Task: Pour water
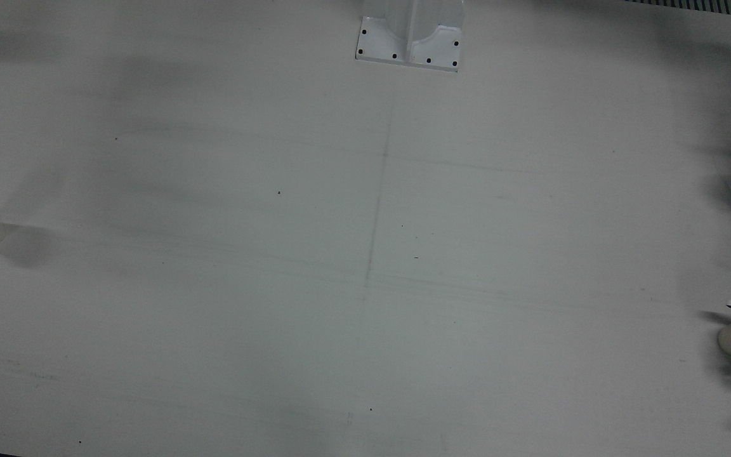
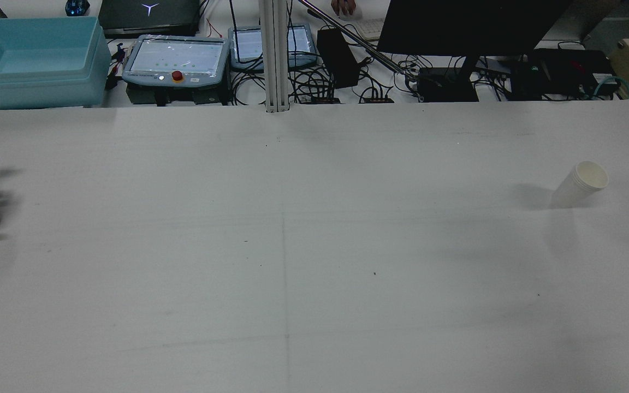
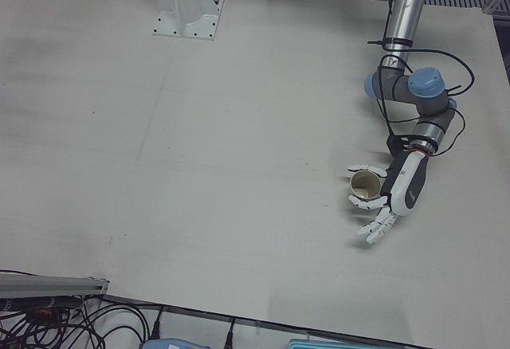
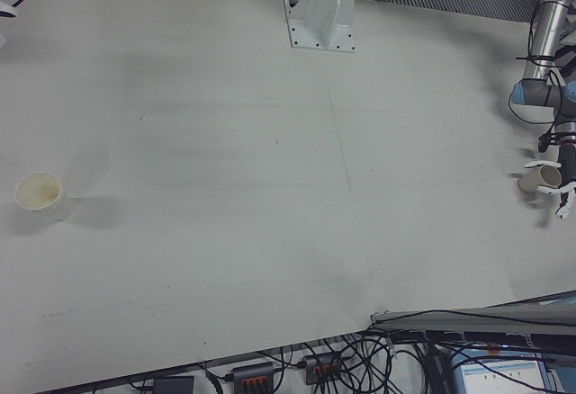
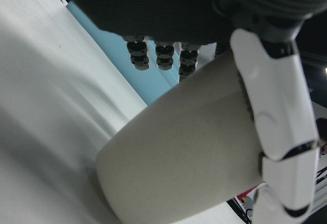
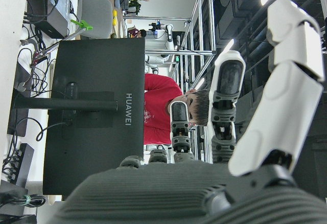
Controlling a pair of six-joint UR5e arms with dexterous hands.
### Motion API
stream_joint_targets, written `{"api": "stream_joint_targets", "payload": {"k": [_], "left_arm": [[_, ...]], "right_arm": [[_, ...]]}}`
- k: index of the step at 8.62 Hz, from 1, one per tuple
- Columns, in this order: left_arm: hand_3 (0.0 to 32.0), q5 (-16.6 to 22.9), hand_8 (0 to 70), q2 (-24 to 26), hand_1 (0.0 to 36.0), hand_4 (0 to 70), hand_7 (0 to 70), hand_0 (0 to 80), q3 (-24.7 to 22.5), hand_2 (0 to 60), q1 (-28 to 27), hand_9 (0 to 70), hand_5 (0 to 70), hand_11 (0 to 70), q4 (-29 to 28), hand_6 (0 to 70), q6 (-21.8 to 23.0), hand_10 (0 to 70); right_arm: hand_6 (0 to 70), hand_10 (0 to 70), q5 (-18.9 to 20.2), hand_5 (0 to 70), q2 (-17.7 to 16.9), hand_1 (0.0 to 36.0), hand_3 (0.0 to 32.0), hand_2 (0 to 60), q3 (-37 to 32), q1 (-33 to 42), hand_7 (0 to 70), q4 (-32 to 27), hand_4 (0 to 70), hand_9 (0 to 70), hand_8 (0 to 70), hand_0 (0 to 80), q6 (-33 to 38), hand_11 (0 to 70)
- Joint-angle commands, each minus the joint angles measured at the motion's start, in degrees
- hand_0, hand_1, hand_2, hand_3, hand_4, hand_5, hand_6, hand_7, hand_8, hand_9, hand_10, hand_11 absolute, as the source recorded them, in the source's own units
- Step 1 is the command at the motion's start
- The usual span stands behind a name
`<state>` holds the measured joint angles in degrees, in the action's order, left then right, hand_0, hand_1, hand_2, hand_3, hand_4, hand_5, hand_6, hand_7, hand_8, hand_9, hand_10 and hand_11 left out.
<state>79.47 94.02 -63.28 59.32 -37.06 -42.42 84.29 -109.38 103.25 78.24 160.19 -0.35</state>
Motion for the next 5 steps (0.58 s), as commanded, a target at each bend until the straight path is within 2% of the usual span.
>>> {"api": "stream_joint_targets", "payload": {"k": [1,2,3,4,5], "left_arm": [[0.0,-0.10,8.3,-0.33,32.0,70.0,21.1,53.9,0.00,60.0,0.01,11.4,70.0,12.9,1.54,12.5,7.32,8.3],[0.0,-1.24,9.3,-0.50,36.0,70.0,23.5,55.2,0.00,60.0,0.01,13.0,70.0,15.8,2.86,14.5,13.18,10.0],[0.0,-1.77,9.0,-0.24,36.0,70.0,23.3,54.8,-0.35,60.0,-0.08,12.6,70.0,15.2,5.22,14.6,18.81,9.6],[0.0,-1.69,8.6,-0.50,36.0,70.0,22.6,52.9,-3.14,60.0,-0.08,11.8,70.0,14.7,9.34,14.5,22.00,9.4],[0.0,-1.60,7.6,-0.68,36.0,70.0,21.6,53.7,-4.73,60.0,-0.08,10.4,70.0,13.7,11.90,13.3,24.03,8.8]], "right_arm": [[16.2,0.0,0.09,36.2,0.14,12.8,0.0,22.3,0.55,0.34,29.7,-0.31,54.9,4.5,2.2,48.5,-0.35,0.0],[16.5,0.0,2.70,36.4,0.05,13.1,0.0,22.6,0.55,0.25,29.6,-0.23,54.3,4.5,2.3,48.8,-2.96,0.0],[16.8,0.0,3.51,36.8,-0.73,14.1,0.0,23.4,-0.06,-0.10,28.9,-0.49,53.7,4.3,2.3,49.5,-9.43,0.0],[14.9,0.0,4.30,34.8,0.21,15.7,0.0,23.9,-2.76,-0.54,26.5,-0.92,48.5,3.9,1.9,50.1,-13.15,0.0],[11.5,0.0,4.40,29.5,2.57,15.5,0.0,21.5,-8.10,-0.63,21.1,-2.23,39.1,2.8,1.3,49.7,-13.27,0.0]]}}
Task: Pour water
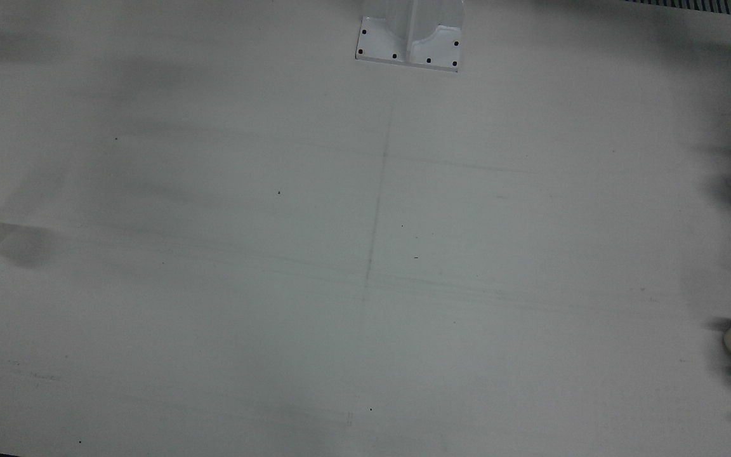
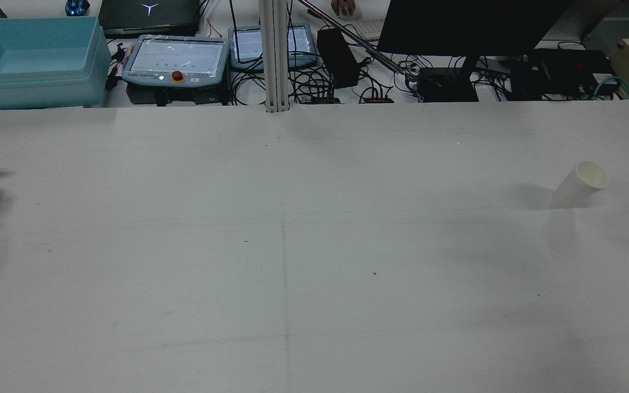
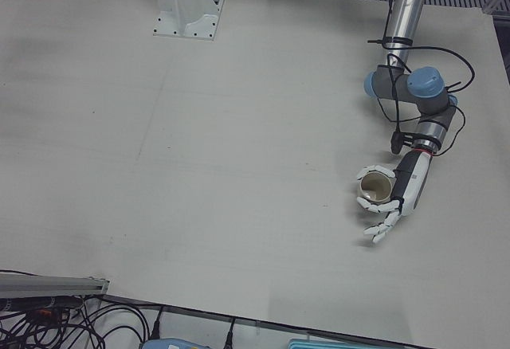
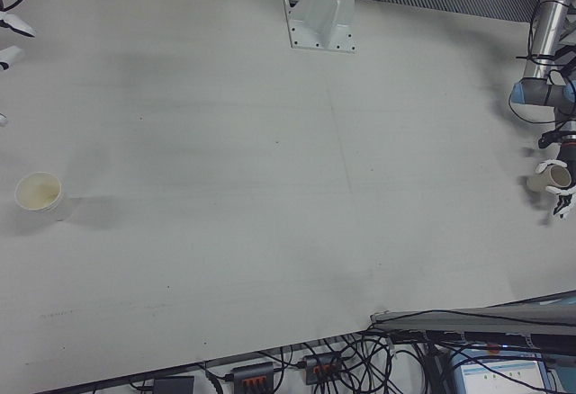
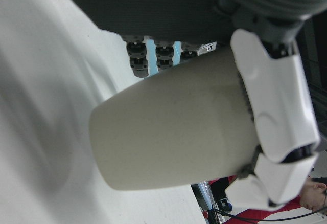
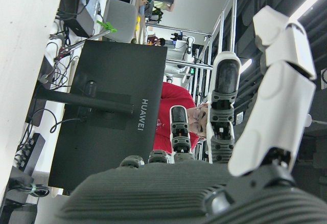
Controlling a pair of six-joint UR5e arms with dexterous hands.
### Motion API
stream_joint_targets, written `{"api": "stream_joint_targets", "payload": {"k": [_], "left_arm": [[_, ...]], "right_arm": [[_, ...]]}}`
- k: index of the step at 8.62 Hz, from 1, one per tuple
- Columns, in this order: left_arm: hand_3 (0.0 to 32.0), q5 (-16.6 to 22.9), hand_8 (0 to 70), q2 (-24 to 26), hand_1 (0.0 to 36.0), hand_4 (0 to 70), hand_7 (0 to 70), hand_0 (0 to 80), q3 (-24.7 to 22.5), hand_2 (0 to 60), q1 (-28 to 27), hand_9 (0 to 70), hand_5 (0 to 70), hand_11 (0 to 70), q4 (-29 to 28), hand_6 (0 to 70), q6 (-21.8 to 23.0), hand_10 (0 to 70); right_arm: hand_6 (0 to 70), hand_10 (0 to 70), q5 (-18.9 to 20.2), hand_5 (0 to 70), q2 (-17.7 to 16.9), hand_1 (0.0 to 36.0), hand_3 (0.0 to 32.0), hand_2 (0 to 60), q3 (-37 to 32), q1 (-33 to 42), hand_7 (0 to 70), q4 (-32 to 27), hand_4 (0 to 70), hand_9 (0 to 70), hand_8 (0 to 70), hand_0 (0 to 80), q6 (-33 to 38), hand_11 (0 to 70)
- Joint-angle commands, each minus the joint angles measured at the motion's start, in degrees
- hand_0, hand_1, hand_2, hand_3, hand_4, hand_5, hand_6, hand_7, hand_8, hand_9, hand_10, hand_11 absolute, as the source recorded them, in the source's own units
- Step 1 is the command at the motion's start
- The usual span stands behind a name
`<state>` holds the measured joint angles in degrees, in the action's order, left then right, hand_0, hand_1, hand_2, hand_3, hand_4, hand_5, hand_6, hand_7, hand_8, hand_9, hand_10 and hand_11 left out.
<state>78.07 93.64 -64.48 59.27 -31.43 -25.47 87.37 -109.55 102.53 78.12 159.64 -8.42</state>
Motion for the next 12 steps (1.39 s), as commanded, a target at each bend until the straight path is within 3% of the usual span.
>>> {"api": "stream_joint_targets", "payload": {"k": [1,2,3,4,5,7,9,11,12], "left_arm": [[0.0,-0.11,7.3,-0.30,36.0,70.0,21.2,53.5,-4.42,60.0,-0.12,10.0,70.0,13.5,7.25,12.5,7.45,8.6],[0.0,-0.11,7.0,-0.21,36.0,70.0,20.8,52.7,-5.30,60.0,-0.12,9.9,70.0,13.5,8.04,11.9,7.45,8.6],[0.0,-0.11,6.9,-0.21,36.0,70.0,20.8,53.1,-5.31,60.0,-0.12,9.8,70.0,13.1,8.22,11.9,7.36,8.4],[0.0,-0.20,7.0,-0.21,36.0,70.0,21.0,53.2,-5.31,60.0,-0.12,9.8,70.0,13.1,8.22,12.1,7.19,8.5],[0.0,-0.20,7.0,-0.21,36.0,70.0,20.7,53.1,-5.31,60.0,-0.21,9.8,70.0,13.3,8.22,12.1,7.10,8.6],[0.0,-0.37,7.1,-0.21,36.0,70.0,20.7,53.2,-5.31,60.0,-0.38,9.9,70.0,13.4,8.31,12.2,6.84,8.7],[0.0,-1.33,7.0,-0.03,36.0,70.0,20.5,53.1,-5.04,60.0,-2.58,9.7,70.0,13.1,8.58,12.3,6.66,8.5],[0.0,-4.58,7.3,0.40,36.0,70.0,20.3,52.4,-4.87,60.0,-5.21,10.0,70.0,13.7,9.01,12.6,6.66,8.9],[0.0,-4.76,7.4,0.58,35.9,70.0,20.3,52.4,-4.60,60.0,-6.52,10.0,70.0,13.3,9.02,12.8,6.66,8.6]], "right_arm": [[9.7,0.0,1.05,27.0,4.15,15.5,0.0,20.9,-12.65,-0.51,18.0,-5.45,36.0,2.2,0.9,49.6,-4.86,0.0],[4.0,0.0,1.14,18.4,4.17,15.5,0.0,15.6,-14.88,-0.34,7.2,-6.79,27.4,0.2,0.0,49.7,-4.33,0.0],[0.3,0.0,1.31,11.7,4.08,15.7,0.0,7.2,-15.07,0.27,0.1,-6.80,14.1,0.0,0.0,50.7,-4.33,0.0],[0.0,0.0,1.58,11.1,3.65,14.9,8.4,0.1,-15.34,1.50,0.3,-6.72,1.0,0.0,0.0,50.9,-4.59,0.0],[0.0,0.0,1.58,10.9,3.99,13.4,12.4,0.0,-17.95,1.60,1.2,-6.80,0.0,0.0,0.0,50.3,-4.85,0.0],[0.0,0.0,1.40,14.8,6.87,10.8,4.6,0.0,-27.15,1.16,3.8,-8.98,0.0,0.0,0.0,48.6,-5.73,0.0],[0.0,0.0,0.79,15.3,10.21,10.0,4.4,0.0,-37.53,1.16,3.1,-15.40,0.0,0.0,0.0,47.6,-5.56,0.0],[0.0,0.0,0.70,20.3,15.48,11.2,1.8,0.0,-44.14,0.90,5.8,-15.94,0.0,0.0,0.0,48.0,-6.69,0.0],[0.0,0.0,0.70,20.3,19.86,11.0,1.8,0.0,-48.26,0.81,5.4,-15.94,0.0,0.0,0.0,47.9,-6.87,0.0]]}}
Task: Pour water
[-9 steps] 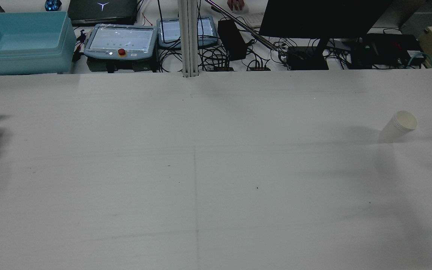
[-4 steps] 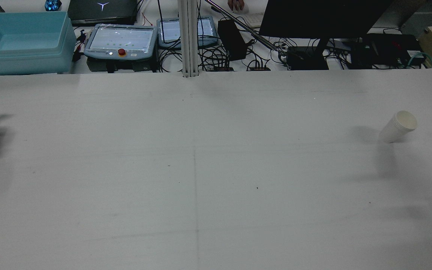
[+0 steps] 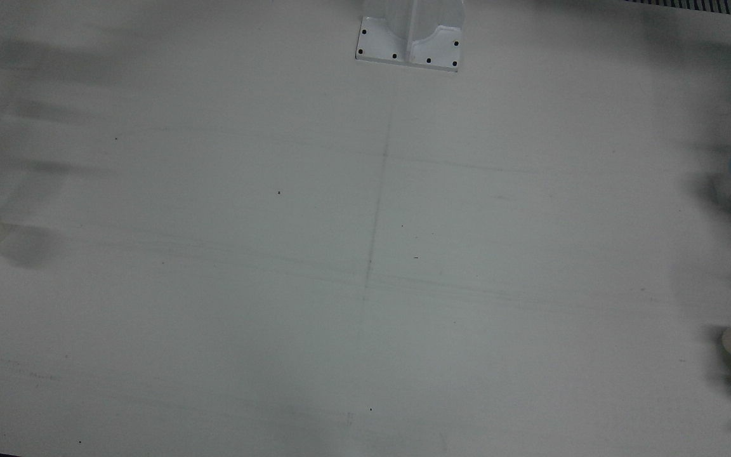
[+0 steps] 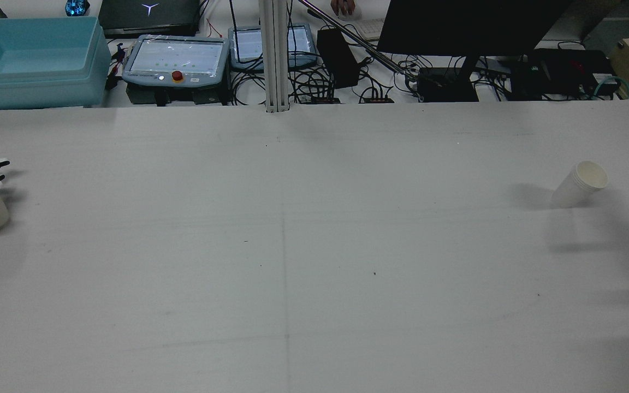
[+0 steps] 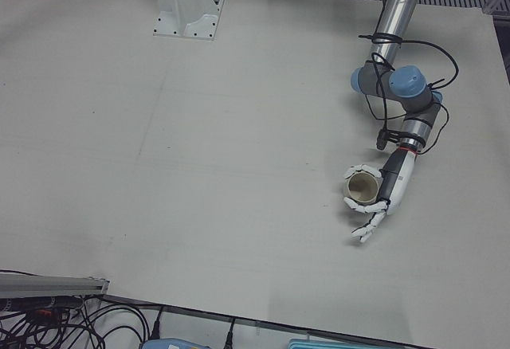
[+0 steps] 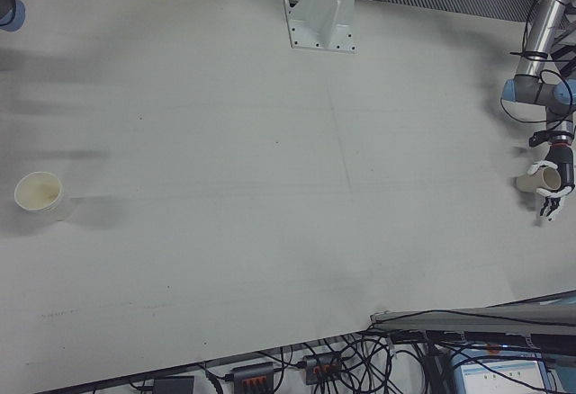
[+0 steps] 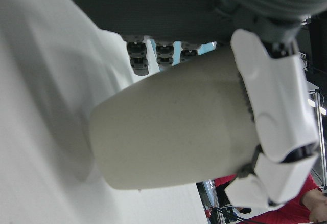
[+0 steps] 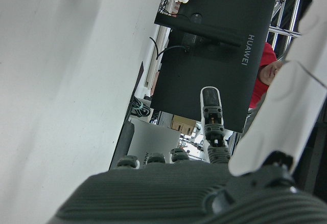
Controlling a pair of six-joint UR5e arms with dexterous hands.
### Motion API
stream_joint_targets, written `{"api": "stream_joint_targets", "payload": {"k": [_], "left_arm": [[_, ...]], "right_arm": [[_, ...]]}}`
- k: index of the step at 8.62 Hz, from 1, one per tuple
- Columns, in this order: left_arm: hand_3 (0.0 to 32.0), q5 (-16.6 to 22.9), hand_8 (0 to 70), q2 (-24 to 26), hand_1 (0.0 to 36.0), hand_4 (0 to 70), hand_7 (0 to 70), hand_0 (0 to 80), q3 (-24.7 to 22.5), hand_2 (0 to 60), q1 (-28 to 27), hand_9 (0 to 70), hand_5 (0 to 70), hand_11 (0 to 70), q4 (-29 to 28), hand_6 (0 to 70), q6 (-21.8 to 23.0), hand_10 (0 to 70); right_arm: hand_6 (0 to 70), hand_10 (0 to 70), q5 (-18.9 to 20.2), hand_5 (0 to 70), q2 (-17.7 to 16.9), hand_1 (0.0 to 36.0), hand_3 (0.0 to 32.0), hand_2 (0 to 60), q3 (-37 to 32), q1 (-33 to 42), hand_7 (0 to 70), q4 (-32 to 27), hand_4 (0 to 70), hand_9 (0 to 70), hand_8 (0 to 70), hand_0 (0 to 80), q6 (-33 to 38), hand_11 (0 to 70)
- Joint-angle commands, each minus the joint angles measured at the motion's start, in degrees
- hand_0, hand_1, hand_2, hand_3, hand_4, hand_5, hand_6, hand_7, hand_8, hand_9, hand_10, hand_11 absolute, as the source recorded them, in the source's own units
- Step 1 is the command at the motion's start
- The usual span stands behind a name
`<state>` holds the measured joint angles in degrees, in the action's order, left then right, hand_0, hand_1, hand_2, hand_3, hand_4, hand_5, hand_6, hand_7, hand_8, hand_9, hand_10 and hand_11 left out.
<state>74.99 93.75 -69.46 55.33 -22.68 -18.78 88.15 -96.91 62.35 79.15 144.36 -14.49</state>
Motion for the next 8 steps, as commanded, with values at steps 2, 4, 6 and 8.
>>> {"api": "stream_joint_targets", "payload": {"k": [2,4,6,8], "left_arm": [[0.0,-1.69,7.6,0.47,35.8,70.0,20.5,52.6,0.64,60.0,-2.86,10.3,70.0,13.5,0.09,13.3,-0.03,8.8],[0.0,-1.69,7.6,0.56,35.4,70.0,20.3,52.3,0.64,60.0,-2.95,10.3,70.0,13.8,0.09,13.2,-0.03,9.0],[0.0,-1.69,7.3,1.52,35.8,70.0,20.2,52.8,0.72,60.0,-2.95,9.8,70.0,13.0,0.44,13.4,-0.03,8.5],[0.0,-1.69,7.4,1.88,35.6,70.0,20.4,53.0,0.55,60.0,-2.95,10.0,70.0,12.8,0.44,13.7,0.06,8.3]], "right_arm": [[0.0,0.0,-0.09,22.0,9.99,11.8,0.8,0.1,-10.85,-0.83,6.8,-0.66,0.0,0.0,0.0,47.9,-3.15,0.0],[0.1,0.0,-0.18,22.2,10.08,12.1,0.8,0.5,-10.76,-2.32,7.4,-0.57,0.1,0.0,0.0,48.0,-5.10,0.0],[0.9,0.0,-0.17,23.3,11.56,12.7,0.6,2.3,-10.85,-4.87,8.4,0.30,1.4,0.2,0.0,48.2,-7.38,0.0],[1.5,0.0,-0.18,24.1,11.66,13.4,1.0,2.9,-10.94,-5.14,9.5,0.31,3.2,0.5,0.0,49.0,-7.30,0.0]]}}
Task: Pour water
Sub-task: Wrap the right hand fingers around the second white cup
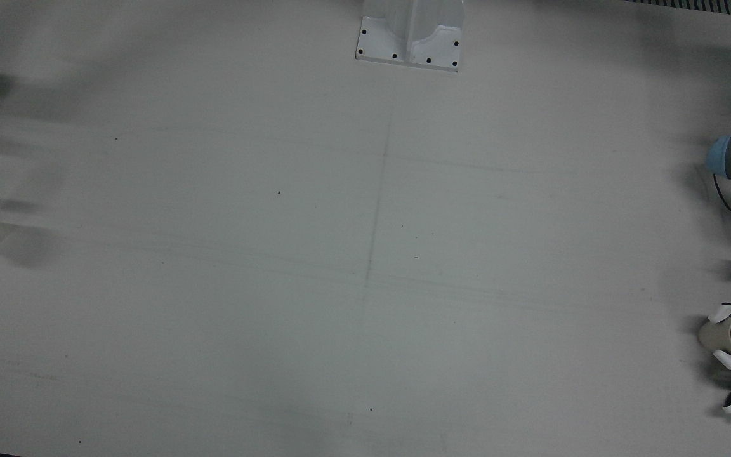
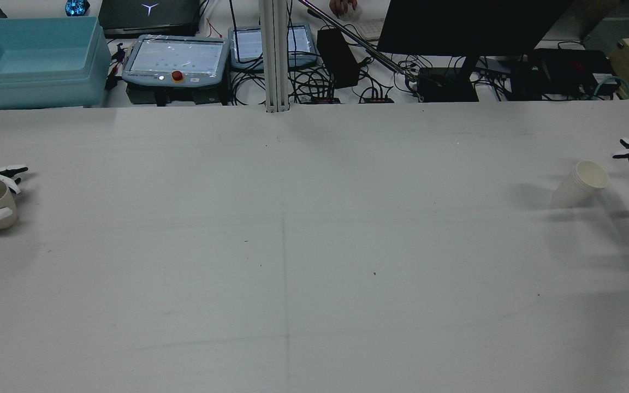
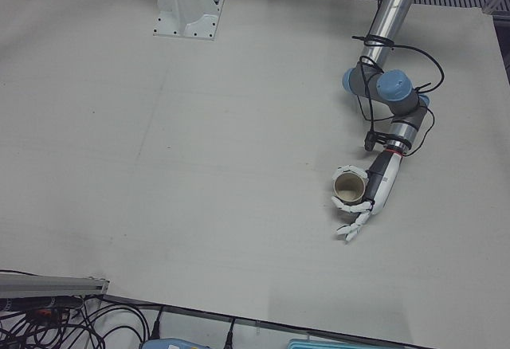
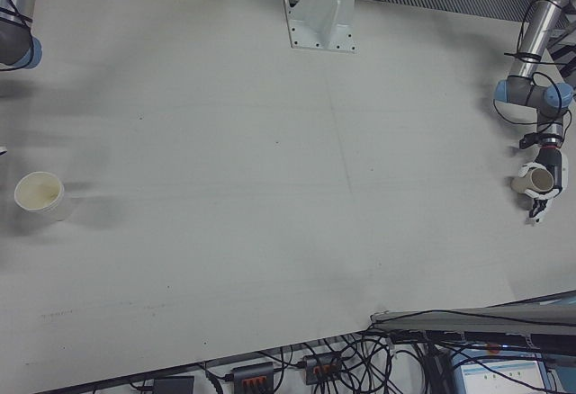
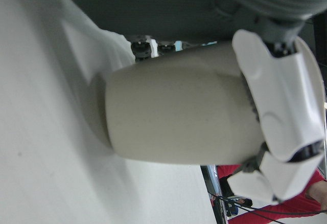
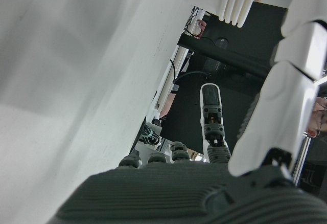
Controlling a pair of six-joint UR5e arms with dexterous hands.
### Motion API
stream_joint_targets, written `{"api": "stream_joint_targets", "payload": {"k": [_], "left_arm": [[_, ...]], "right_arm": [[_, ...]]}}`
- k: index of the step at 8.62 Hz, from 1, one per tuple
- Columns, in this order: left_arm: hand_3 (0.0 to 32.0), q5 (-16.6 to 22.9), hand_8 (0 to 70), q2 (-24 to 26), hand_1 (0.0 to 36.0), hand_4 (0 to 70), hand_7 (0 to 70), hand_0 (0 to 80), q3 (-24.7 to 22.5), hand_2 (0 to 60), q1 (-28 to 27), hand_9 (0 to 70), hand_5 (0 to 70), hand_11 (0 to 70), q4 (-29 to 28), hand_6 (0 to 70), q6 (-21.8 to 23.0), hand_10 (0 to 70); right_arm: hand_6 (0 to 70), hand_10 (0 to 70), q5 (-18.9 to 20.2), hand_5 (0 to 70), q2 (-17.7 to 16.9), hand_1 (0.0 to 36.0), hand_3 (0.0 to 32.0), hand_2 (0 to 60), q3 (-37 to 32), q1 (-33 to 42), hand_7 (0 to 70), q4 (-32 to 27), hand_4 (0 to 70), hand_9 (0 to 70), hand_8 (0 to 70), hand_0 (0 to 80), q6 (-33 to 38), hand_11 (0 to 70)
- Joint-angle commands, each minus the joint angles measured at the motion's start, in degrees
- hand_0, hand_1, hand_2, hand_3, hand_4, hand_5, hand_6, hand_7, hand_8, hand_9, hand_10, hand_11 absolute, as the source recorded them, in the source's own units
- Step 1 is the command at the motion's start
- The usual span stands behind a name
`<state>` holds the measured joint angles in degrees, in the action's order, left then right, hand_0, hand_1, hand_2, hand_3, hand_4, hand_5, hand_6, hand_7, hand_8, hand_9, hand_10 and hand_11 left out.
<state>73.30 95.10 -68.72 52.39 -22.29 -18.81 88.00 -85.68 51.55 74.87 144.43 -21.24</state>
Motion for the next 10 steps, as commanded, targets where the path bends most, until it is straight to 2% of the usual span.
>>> {"api": "stream_joint_targets", "payload": {"k": [1,5,7,10], "left_arm": [[0.0,0.00,7.5,0.53,35.8,70.0,20.4,53.1,-0.79,60.0,-0.01,10.0,70.0,13.2,-0.03,13.8,0.09,8.6],[0.0,-0.09,7.2,-0.35,36.0,70.0,20.7,54.5,-5.18,60.0,0.34,10.2,70.0,13.1,0.23,11.8,0.62,8.3],[0.0,-0.09,7.0,-0.35,36.0,70.0,20.6,55.0,-5.63,60.0,0.26,9.9,70.0,12.8,0.32,11.5,0.62,8.1],[0.0,-0.26,6.9,-0.61,36.0,70.0,20.6,54.8,-5.46,60.0,0.35,9.9,70.0,12.5,-0.20,11.7,0.62,8.0]], "right_arm": [[1.6,0.0,-0.02,24.5,0.42,13.6,1.4,3.1,-0.13,-0.86,9.7,0.23,3.2,0.5,0.0,49.0,-0.56,0.0],[1.6,0.0,-1.43,24.5,0.51,13.5,1.4,3.2,-0.13,-2.08,9.8,0.23,3.3,0.5,0.0,49.0,-1.61,0.0],[2.1,0.0,-3.62,24.8,0.60,14.1,1.0,4.6,0.30,-5.50,10.5,0.23,4.8,0.7,0.0,49.2,-2.31,0.0],[2.7,0.0,-4.15,25.4,1.39,15.9,2.0,6.7,0.83,-7.88,11.7,0.32,6.4,0.9,0.0,50.7,-3.72,0.0]]}}
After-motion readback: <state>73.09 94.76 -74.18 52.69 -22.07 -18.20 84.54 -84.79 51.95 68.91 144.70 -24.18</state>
